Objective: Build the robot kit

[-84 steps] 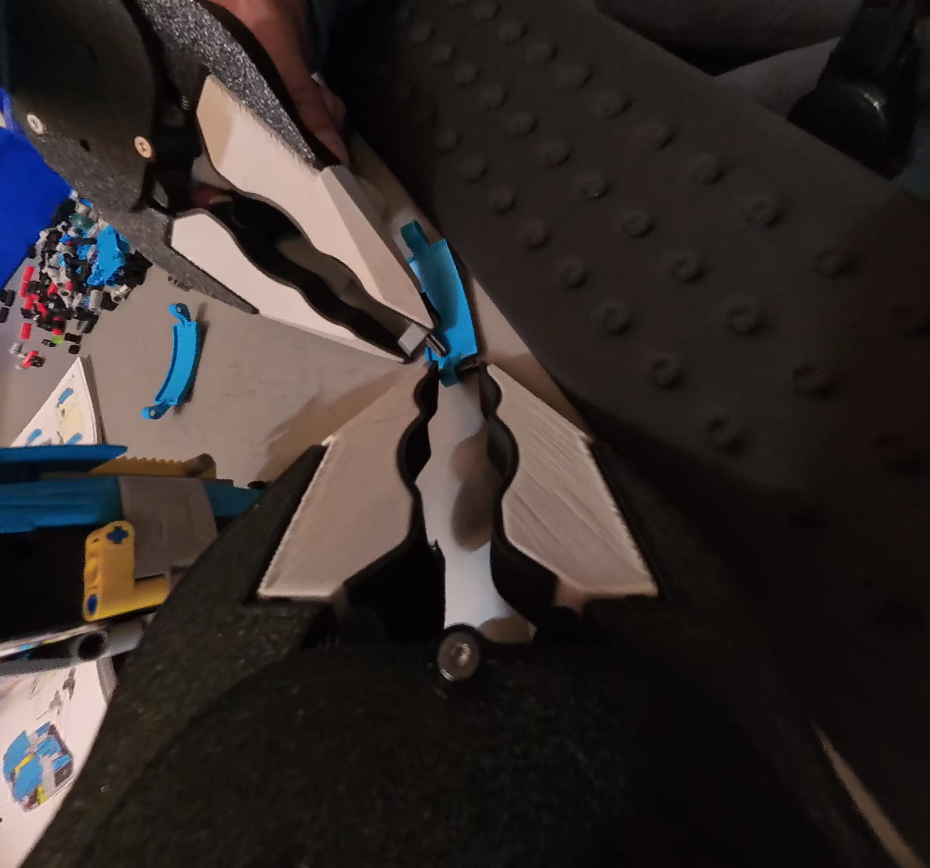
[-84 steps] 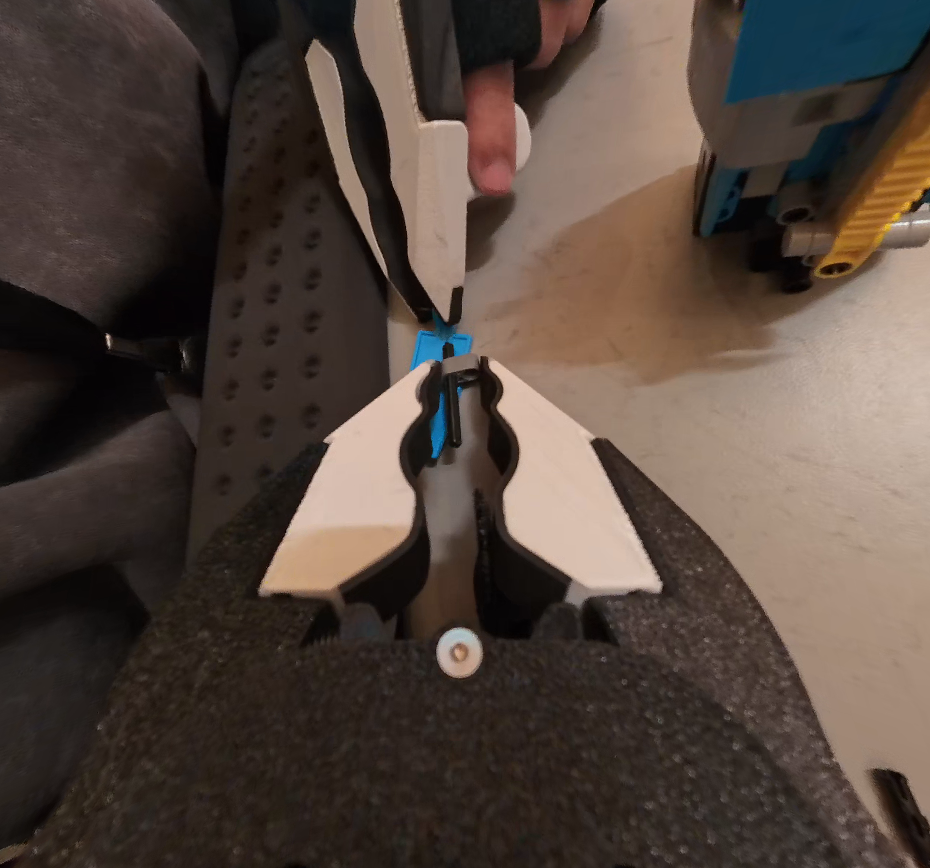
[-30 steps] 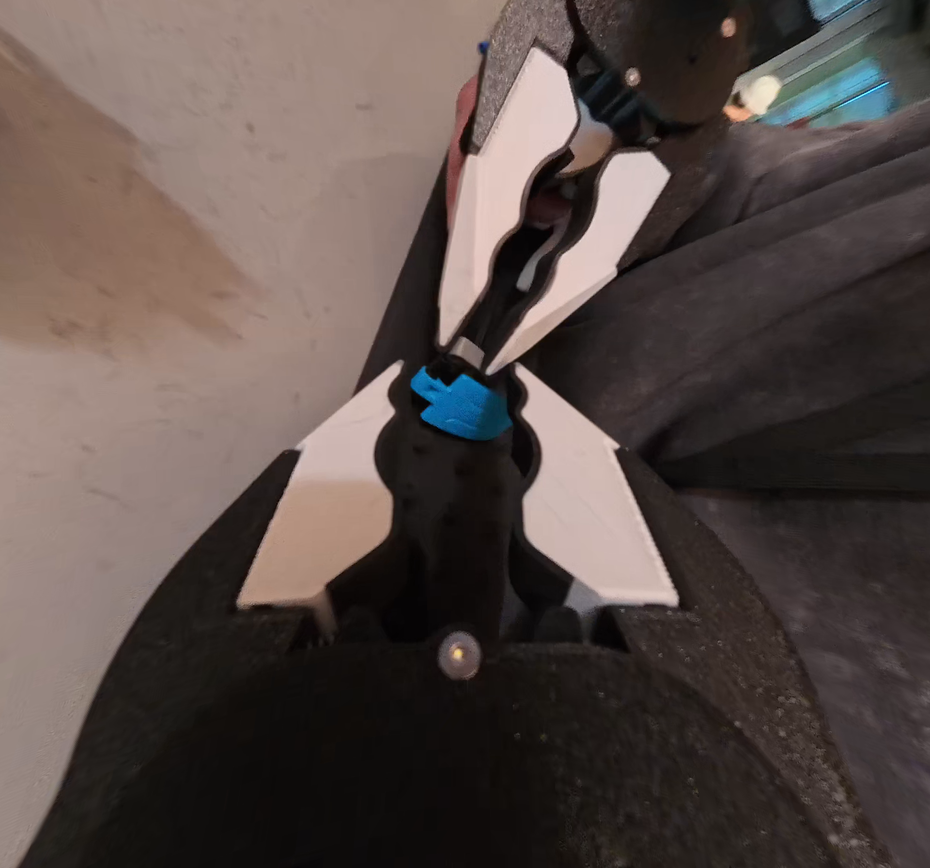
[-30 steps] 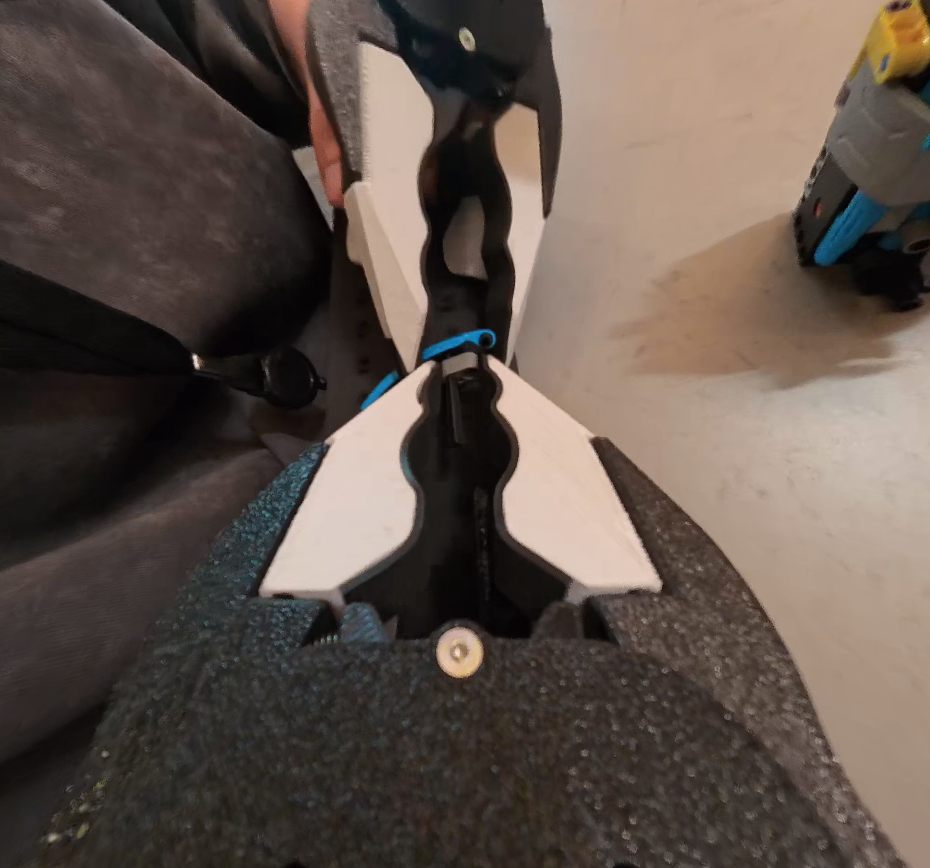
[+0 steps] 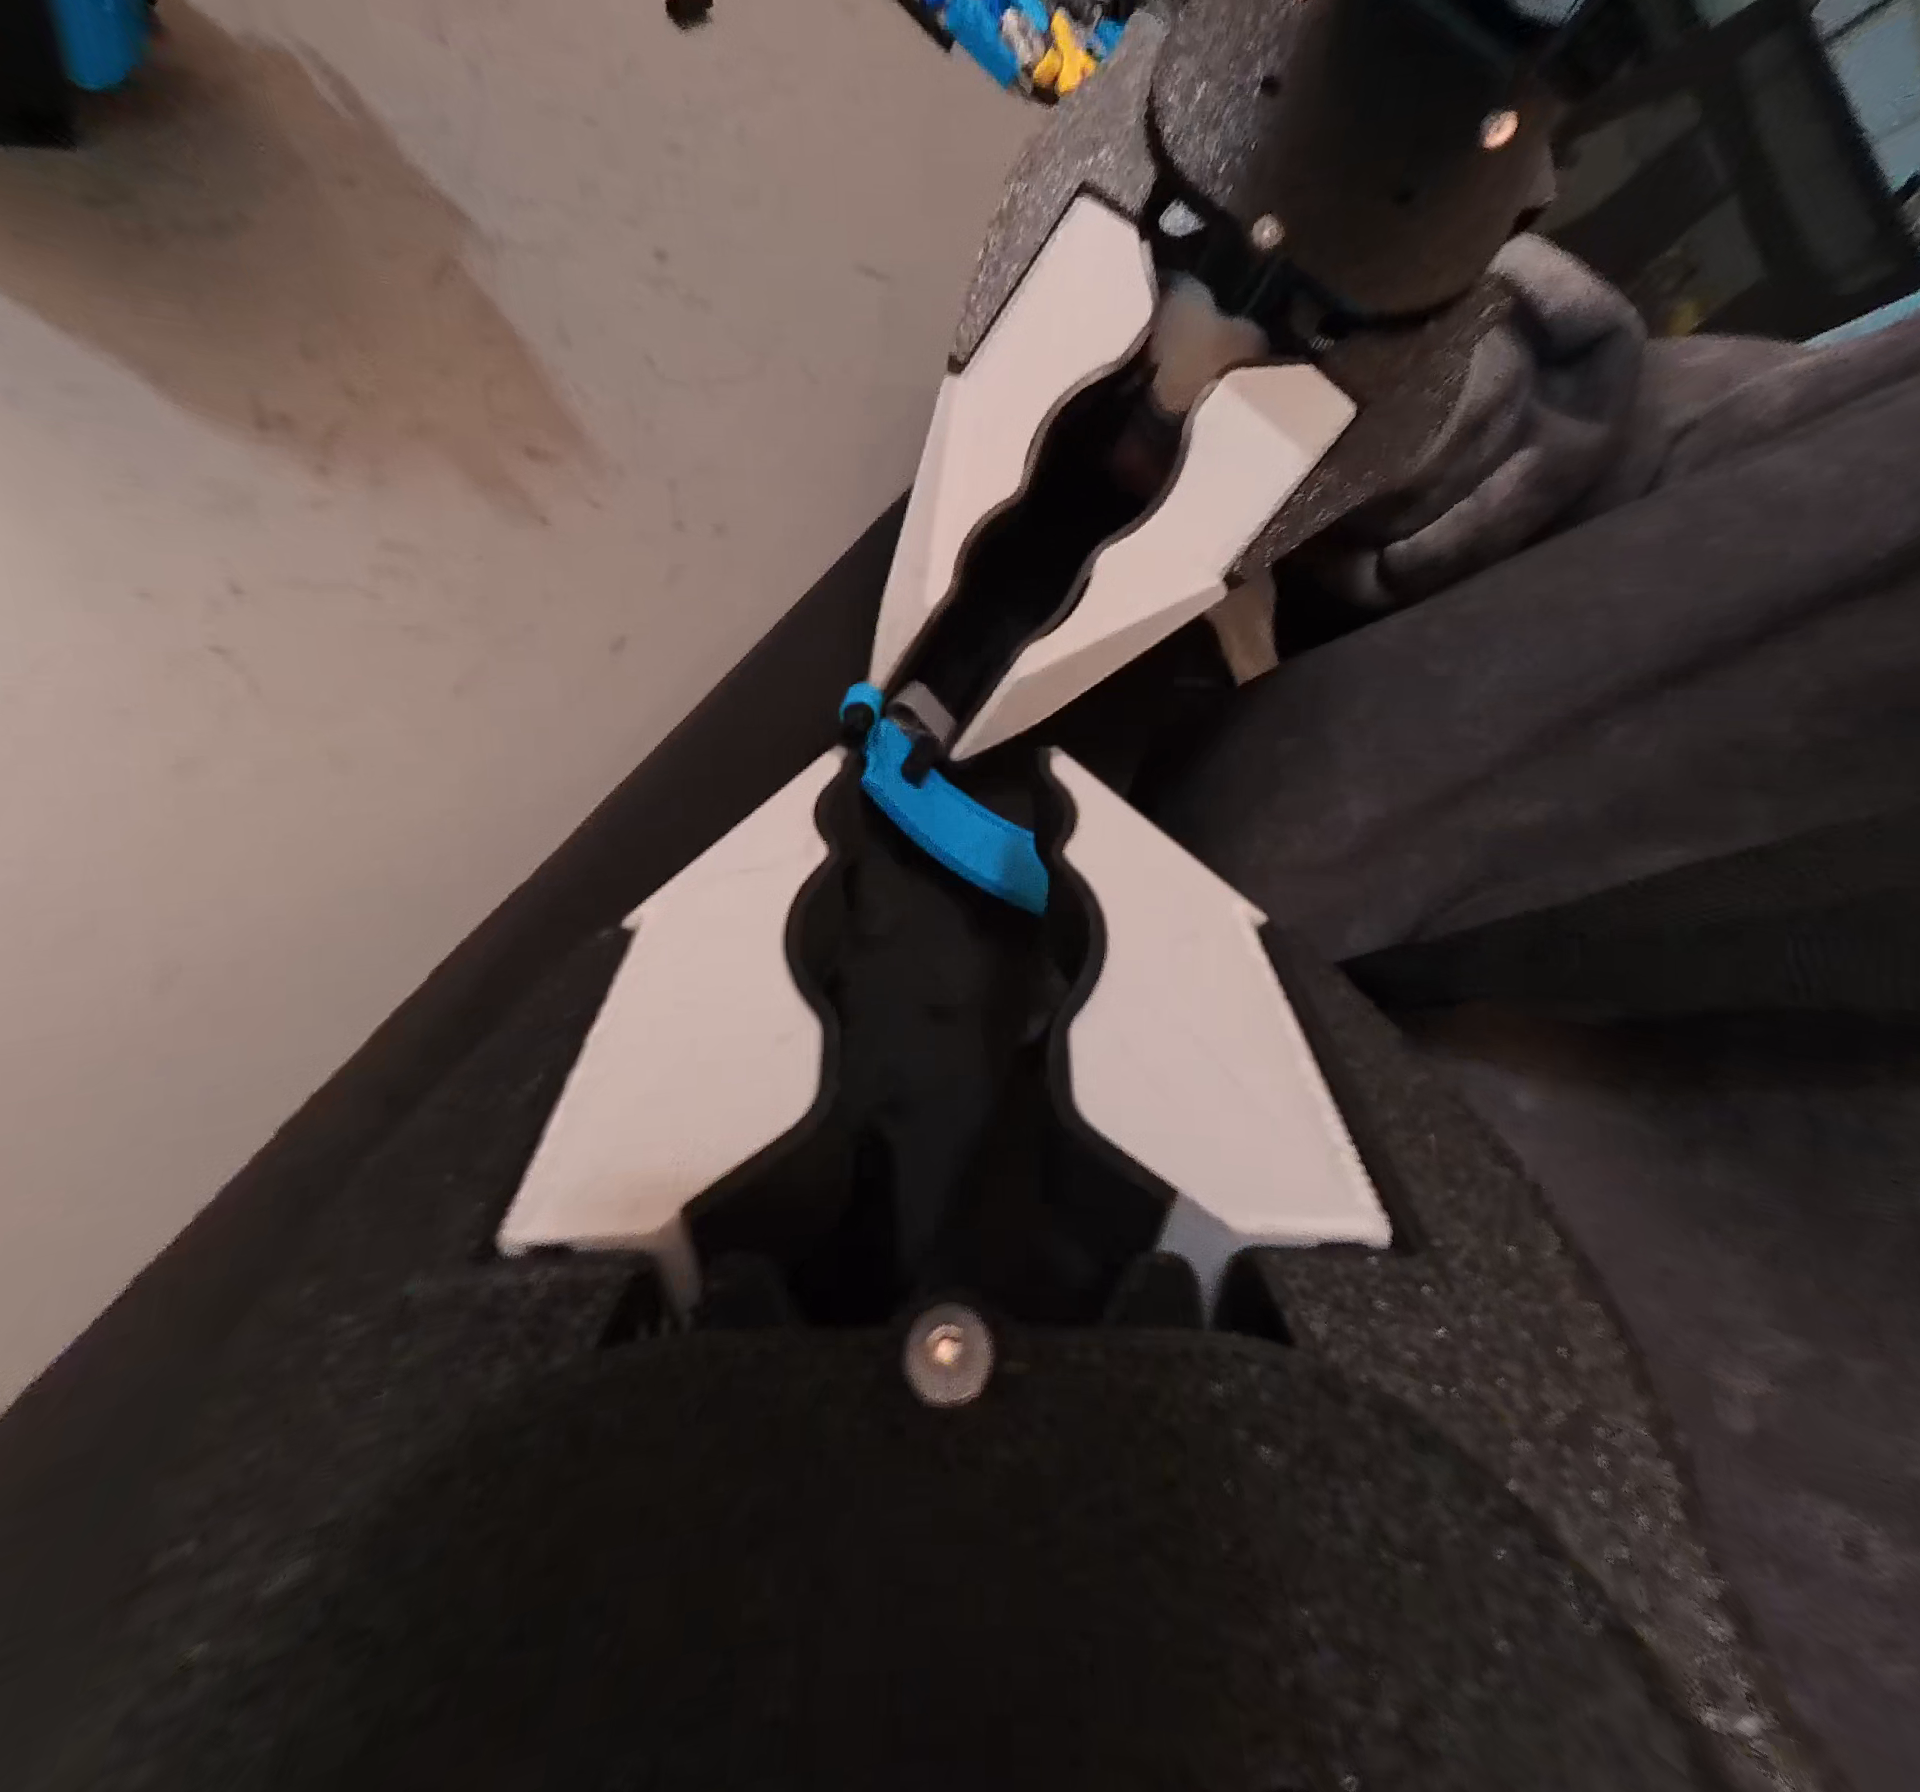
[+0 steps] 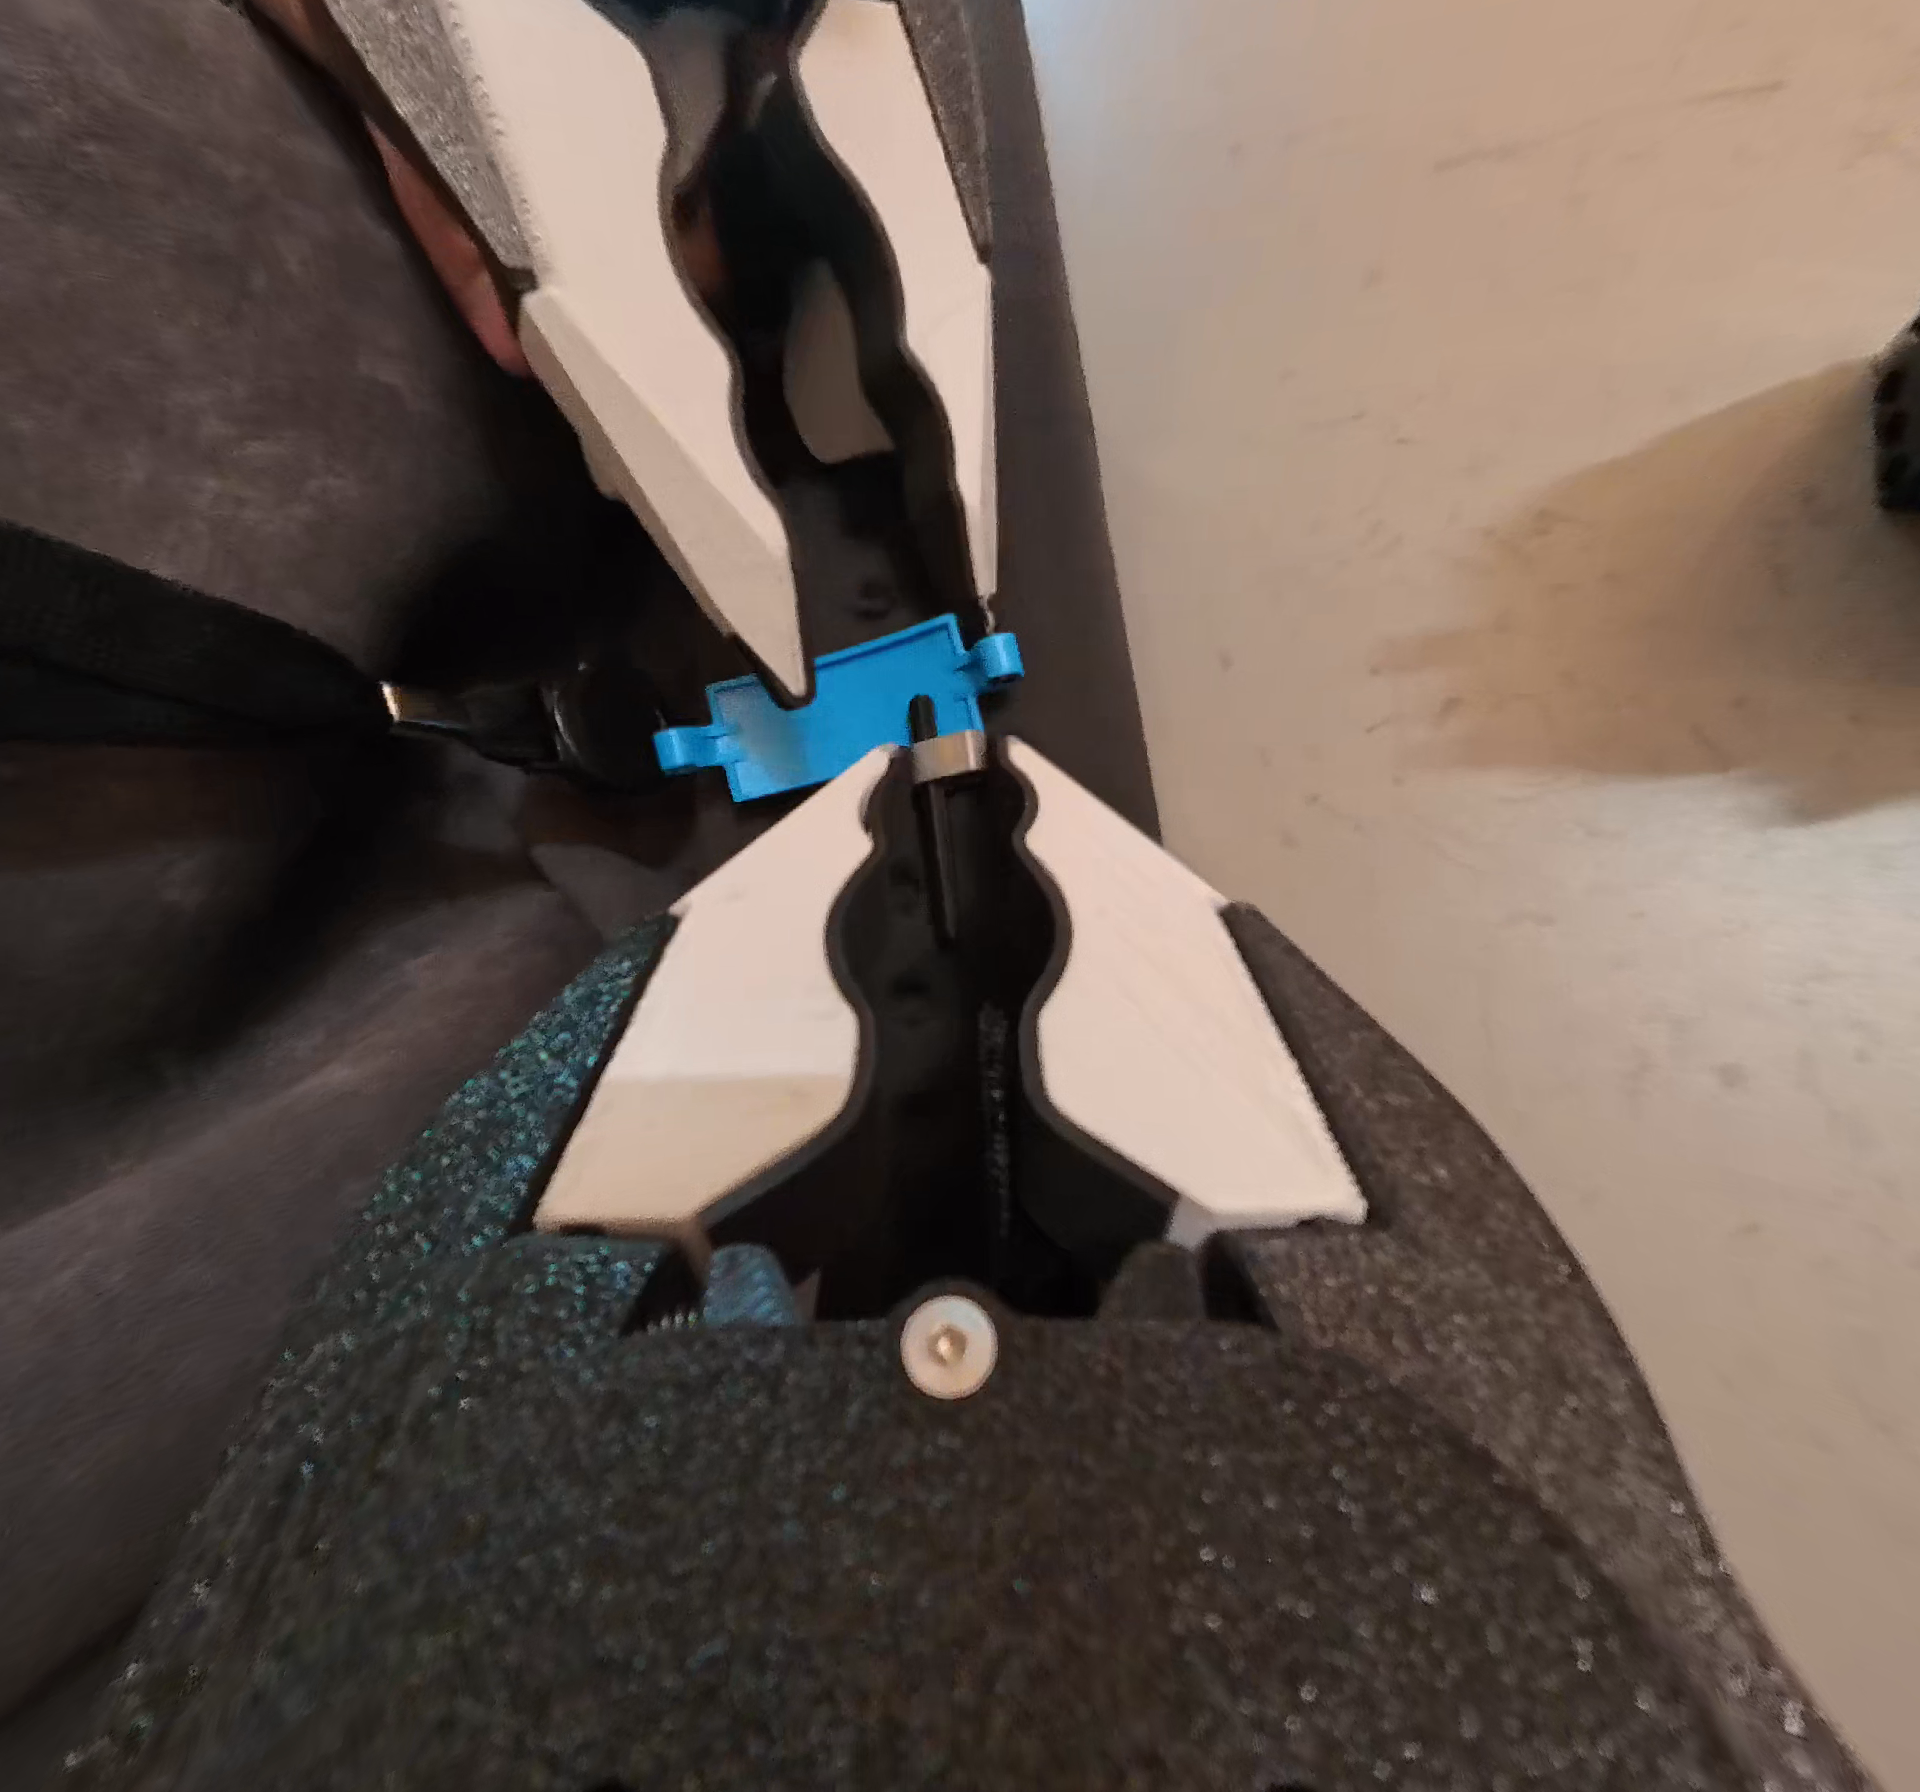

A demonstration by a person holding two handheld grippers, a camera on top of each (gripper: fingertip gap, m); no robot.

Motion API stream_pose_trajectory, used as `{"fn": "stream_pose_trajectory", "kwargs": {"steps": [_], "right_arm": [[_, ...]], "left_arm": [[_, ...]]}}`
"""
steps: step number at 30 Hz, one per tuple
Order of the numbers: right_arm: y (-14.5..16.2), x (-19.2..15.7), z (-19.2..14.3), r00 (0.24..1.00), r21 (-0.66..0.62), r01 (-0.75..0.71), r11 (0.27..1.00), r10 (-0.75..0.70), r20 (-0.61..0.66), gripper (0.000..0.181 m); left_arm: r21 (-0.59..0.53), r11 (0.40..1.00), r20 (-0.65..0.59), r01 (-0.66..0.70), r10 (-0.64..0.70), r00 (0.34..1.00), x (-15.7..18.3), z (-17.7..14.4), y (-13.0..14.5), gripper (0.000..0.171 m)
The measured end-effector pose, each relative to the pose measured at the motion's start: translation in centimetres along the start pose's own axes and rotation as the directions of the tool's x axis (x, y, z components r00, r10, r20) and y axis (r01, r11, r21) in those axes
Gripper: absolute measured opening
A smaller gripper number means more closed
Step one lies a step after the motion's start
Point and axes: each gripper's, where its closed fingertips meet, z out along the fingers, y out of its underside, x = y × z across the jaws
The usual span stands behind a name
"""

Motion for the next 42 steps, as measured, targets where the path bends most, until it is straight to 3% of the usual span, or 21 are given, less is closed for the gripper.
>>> {"fn": "stream_pose_trajectory", "kwargs": {"steps": [6, 8, 12, 14, 16, 20, 22, 26, 29, 33, 38, 42], "right_arm": [[-0.6, 0.4, -0.3, 1.0, 0.041, -0.021, 0.999, 0.022, -0.023, 0.015], [-0.4, 0.9, -0.2, 0.998, 0.032, -0.022, 0.999, 0.024, -0.06, 0.015], [-0.4, 0.8, -0.2, 0.998, 0.032, -0.018, 0.999, 0.02, -0.061, 0.015], [-0.5, 0.9, -0.3, 0.998, 0.038, -0.017, 0.999, 0.02, -0.066, 0.015], [-0.4, 1.0, -0.6, 0.997, 0.036, -0.016, 0.999, 0.018, -0.072, 0.014], [0.2, 1.1, -1.2, 0.995, 0.009, 0.042, 0.999, -0.042, -0.089, 0.015], [0.3, 0.9, -1.6, 0.992, -0.003, 0.094, 0.996, -0.094, -0.083, 0.015], [0.2, -0.5, -2.2, 0.99, 0.006, 0.14, 0.99, -0.14, -0.015, 0.016], [-0.1, -0.6, -1.5, 0.994, 0.006, 0.112, 0.994, -0.112, 0.008, 0.015], [0.0, -0.4, 0.4, 0.994, -0.035, 0.111, 0.993, -0.111, 0.019, 0.015], [-0.7, -0.3, 1.0, 0.997, -0.037, 0.049, 0.998, -0.047, 0.064, 0.017], [-1.4, -0.9, 0.7, 0.991, 0.017, -0.026, 1.0, 0.024, 0.131, 0.015]], "left_arm": [[0.103, 0.994, -0.003, 0.018, -0.018, 1.0, 0.6, -0.1, -0.9, 0.03], [0.155, 0.987, -0.083, 0.051, -0.039, 0.996, 1.9, -0.3, -1.7, 0.02], [0.1, 0.995, -0.003, -0.004, 0.004, 1.0, 1.4, 0.8, -0.5, 0.02], [0.144, 0.99, -0.026, -0.009, 0.012, 1.0, 2.1, 0.3, -1.2, 0.022], [0.171, 0.985, 0.038, -0.031, 0.025, 0.999, 1.3, -0.8, -1.7, 0.027], [0.113, 0.993, 0.096, -0.024, 0.013, 0.995, 0.1, -1.3, -0.7, 0.035], [0.052, 0.996, 0.102, -0.074, 0.068, 0.992, -0.3, -1.2, 0.2, 0.037], [-0.13, 0.972, 0.007, -0.197, 0.2, 0.98, -0.2, -1.9, 2.6, 0.033], [-0.135, 0.989, -0.057, -0.063, 0.056, 0.997, 0.4, -2.3, 2.9, 0.031], [-0.053, 0.996, -0.08, 0.067, -0.071, 0.994, 0.4, -1.7, 2.1, 0.035], [0.016, 0.999, -0.04, 0.044, -0.044, 0.998, 0.5, -0.6, 0.8, 0.023], [0.063, 0.997, 0.014, 0.043, -0.044, 0.999, 0.2, -0.9, 0.0, 0.024]]}}
